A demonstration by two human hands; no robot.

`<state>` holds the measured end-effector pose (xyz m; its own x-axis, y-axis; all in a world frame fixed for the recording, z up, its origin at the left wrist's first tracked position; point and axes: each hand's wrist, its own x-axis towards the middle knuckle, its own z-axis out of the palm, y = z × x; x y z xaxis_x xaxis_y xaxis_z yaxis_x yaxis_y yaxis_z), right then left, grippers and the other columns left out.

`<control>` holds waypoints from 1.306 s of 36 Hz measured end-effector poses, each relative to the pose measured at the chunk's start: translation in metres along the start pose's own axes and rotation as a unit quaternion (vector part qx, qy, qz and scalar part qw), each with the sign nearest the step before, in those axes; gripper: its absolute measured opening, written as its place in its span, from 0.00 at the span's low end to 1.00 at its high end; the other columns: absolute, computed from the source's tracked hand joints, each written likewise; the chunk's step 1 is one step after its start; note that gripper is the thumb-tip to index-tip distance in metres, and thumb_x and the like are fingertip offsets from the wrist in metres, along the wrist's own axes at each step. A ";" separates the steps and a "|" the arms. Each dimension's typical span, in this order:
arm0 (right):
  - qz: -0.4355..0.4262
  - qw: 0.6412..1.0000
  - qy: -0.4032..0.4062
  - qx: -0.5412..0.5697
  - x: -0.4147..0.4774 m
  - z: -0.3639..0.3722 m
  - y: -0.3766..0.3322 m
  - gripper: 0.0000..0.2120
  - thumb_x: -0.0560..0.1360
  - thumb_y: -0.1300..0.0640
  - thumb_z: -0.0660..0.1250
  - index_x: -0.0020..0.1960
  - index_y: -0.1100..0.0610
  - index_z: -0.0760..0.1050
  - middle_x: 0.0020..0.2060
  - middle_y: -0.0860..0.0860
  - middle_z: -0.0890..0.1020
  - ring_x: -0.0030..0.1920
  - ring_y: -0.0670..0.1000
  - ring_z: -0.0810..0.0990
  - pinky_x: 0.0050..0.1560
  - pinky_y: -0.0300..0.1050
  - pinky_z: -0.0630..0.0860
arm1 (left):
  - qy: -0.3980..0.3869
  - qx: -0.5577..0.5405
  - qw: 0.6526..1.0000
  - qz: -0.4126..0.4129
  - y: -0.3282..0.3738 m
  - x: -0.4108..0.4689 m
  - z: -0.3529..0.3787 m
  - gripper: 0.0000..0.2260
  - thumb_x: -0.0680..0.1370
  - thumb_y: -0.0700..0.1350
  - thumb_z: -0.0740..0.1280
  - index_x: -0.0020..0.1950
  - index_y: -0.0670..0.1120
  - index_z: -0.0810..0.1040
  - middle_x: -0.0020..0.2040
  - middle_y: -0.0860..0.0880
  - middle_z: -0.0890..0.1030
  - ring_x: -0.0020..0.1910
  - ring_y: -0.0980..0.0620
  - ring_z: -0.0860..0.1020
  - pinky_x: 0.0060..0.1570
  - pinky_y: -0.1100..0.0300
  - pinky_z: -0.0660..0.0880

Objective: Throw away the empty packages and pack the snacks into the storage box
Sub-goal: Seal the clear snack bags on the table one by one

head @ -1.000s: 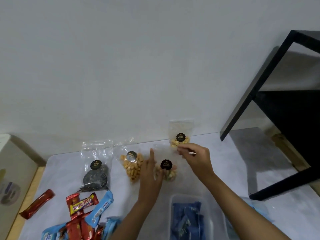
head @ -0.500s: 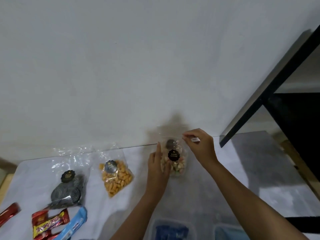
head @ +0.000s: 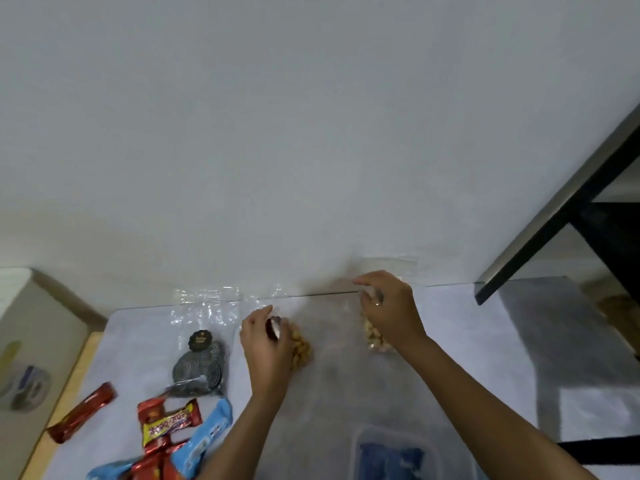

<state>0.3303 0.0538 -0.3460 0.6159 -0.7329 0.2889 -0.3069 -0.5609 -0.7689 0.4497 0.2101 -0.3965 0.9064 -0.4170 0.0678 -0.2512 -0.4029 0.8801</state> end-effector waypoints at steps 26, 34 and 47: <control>0.156 0.984 -0.025 0.081 -0.026 0.120 -0.039 0.14 0.73 0.62 0.69 0.58 0.59 0.76 0.41 0.51 0.81 0.41 0.44 0.79 0.40 0.26 0.74 | -0.013 -0.143 0.985 -0.091 -0.030 0.030 -0.056 0.07 0.77 0.43 0.66 0.54 0.44 0.76 0.46 0.48 0.80 0.47 0.52 0.78 0.46 0.67 0.75; 0.095 0.987 -0.051 0.115 -0.061 0.065 -0.038 0.02 0.72 0.62 0.71 0.43 0.58 0.78 0.35 0.50 0.82 0.38 0.48 0.82 0.40 0.50 0.79 | -0.081 -0.219 0.972 -0.008 -0.005 0.007 -0.075 0.04 0.76 0.39 0.67 0.44 0.47 0.78 0.41 0.51 0.81 0.40 0.61 0.79 0.42 0.72 0.74; 0.129 0.976 -0.066 0.163 -0.102 0.018 -0.041 0.08 0.72 0.67 0.69 0.37 0.57 0.77 0.35 0.65 0.80 0.36 0.47 0.77 0.41 0.37 0.75 | -0.172 -0.234 0.957 0.015 -0.007 -0.034 -0.077 0.02 0.74 0.39 0.69 0.45 0.46 0.79 0.43 0.46 0.83 0.45 0.51 0.81 0.48 0.63 0.78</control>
<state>0.2934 0.1582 -0.3546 0.6430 -0.7659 0.0013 -0.2315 -0.1960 -0.9529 0.4472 0.2901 -0.3690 0.7151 -0.6989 0.0094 -0.0231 -0.0102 0.9997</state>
